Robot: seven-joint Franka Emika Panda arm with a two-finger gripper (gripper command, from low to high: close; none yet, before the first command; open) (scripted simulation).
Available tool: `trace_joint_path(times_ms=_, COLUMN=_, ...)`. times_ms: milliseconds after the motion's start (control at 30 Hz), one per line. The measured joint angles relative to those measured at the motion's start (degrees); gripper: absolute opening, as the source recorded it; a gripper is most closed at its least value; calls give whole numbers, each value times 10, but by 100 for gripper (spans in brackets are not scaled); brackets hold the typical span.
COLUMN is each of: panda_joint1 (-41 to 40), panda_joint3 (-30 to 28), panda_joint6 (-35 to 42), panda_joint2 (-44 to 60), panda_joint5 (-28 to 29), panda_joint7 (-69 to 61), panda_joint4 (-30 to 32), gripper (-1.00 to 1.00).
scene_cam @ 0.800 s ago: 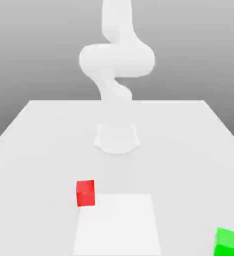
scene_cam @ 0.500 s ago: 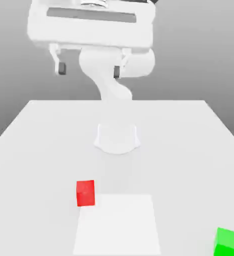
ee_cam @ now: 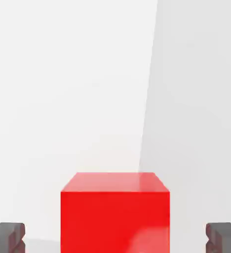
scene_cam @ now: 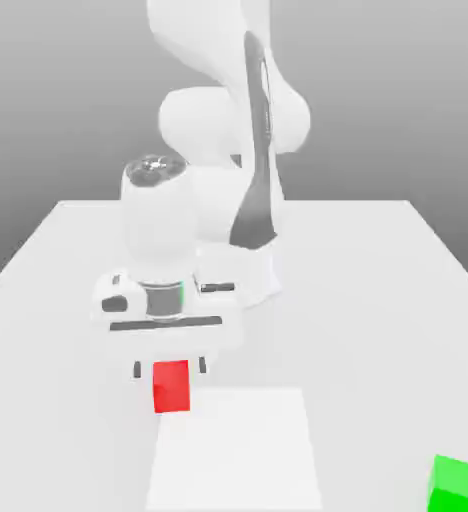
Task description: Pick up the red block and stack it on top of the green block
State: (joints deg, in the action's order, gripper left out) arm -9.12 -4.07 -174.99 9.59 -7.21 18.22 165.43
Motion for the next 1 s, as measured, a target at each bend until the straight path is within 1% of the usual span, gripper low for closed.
trace_joint_path(times_ms=233, panda_joint1=-7, panda_joint3=7, panda_joint6=-4, panda_joint2=5, panda_joint5=0, panda_joint7=0, panda_joint4=-1, gripper=-100)
trace_joint_path(times_ms=367, panda_joint1=3, panda_joint3=-17, panda_joint6=54, panda_joint2=-63, panda_joint5=52, panda_joint7=38, panda_joint4=10, gripper=-100)
trace_joint_path(times_ms=500, panda_joint1=-4, panda_joint3=-14, panda_joint6=122, panda_joint2=-138, panda_joint5=86, panda_joint7=65, panda_joint4=16, gripper=-100)
trace_joint_path(times_ms=600, panda_joint1=37, panda_joint3=15, panda_joint6=156, panda_joint2=-122, panda_joint5=86, panda_joint7=103, panda_joint4=-31, gripper=-100)
trace_joint_path(times_ms=800, panda_joint1=131, panda_joint3=58, panda_joint6=215, panda_joint2=-54, panda_joint5=91, panda_joint7=202, panda_joint4=-154, gripper=-100)
trace_joint_path(times_ms=1000, panda_joint1=202, panda_joint3=106, panda_joint6=271, panda_joint2=13, panda_joint5=104, panda_joint7=307, panda_joint4=-277, gripper=-100)
